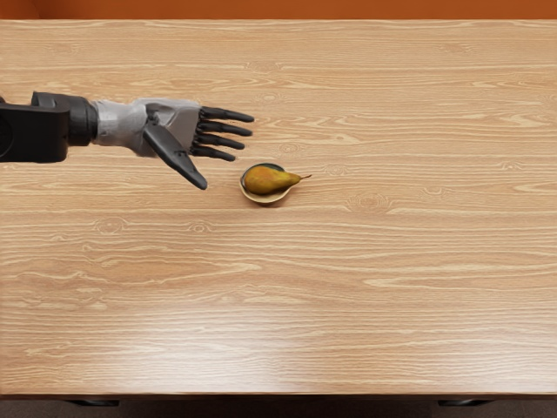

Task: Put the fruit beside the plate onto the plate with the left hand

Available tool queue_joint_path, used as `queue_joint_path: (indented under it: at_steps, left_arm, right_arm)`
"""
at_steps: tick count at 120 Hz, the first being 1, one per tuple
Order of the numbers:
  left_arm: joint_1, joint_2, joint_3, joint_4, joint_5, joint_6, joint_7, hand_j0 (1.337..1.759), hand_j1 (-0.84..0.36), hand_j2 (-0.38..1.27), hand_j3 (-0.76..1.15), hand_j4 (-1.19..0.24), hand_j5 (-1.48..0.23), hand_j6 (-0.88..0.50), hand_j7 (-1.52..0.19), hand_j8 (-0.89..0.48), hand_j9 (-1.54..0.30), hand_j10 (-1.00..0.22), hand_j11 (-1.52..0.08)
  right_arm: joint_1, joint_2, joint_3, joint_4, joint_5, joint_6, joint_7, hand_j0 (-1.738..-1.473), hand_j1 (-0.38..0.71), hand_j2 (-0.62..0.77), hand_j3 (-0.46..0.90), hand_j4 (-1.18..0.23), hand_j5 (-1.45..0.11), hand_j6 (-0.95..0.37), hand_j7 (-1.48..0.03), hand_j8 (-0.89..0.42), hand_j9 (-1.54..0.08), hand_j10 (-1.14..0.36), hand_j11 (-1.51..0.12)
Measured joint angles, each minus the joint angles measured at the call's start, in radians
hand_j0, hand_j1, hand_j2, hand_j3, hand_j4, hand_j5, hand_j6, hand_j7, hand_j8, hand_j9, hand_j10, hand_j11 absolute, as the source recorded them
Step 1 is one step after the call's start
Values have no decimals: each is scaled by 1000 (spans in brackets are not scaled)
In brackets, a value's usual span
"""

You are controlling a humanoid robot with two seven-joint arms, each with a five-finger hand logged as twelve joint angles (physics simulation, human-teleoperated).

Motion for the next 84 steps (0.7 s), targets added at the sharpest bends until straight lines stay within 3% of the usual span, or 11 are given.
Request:
queue_joint_path:
  at_steps: [17,36,47,62,84]
  left_arm:
    - [80,123,-67,5,-131,-9,0,1658,242,19,0,-90,-117,-89,-117,-89,-117,-89,-117]
    - [138,184,-86,8,-237,-12,0,1658,263,15,0,-72,-94,-71,-94,-71,-94,-71,-94]
    - [200,291,-88,8,-293,-12,0,1658,290,11,0,-48,-64,-47,-64,-47,-64,-48,-64]
    - [216,285,-84,8,-340,-12,0,1658,313,7,0,-29,-40,-28,-40,-28,-40,-29,-40]
    - [236,368,-82,9,-367,-12,0,1658,329,3,0,-14,-22,-14,-22,-14,-22,-15,-22]
  right_arm:
    - [0,0,0,0,0,0,0,-1658,-323,-4,0,-22,-29,-22,-29,-22,-29,-22,-29]
    - [0,0,0,0,0,0,0,-1658,-323,-4,0,-22,-29,-22,-29,-22,-29,-22,-29]
    - [0,0,0,1,0,0,0,-1658,-322,-4,0,-22,-29,-22,-29,-22,-29,-22,-29]
    - [0,0,1,1,0,1,0,-1658,-322,-4,0,-22,-29,-22,-29,-22,-29,-22,-29]
    - [0,0,1,1,0,1,0,-1658,-322,-4,0,-22,-29,-22,-29,-22,-29,-22,-29]
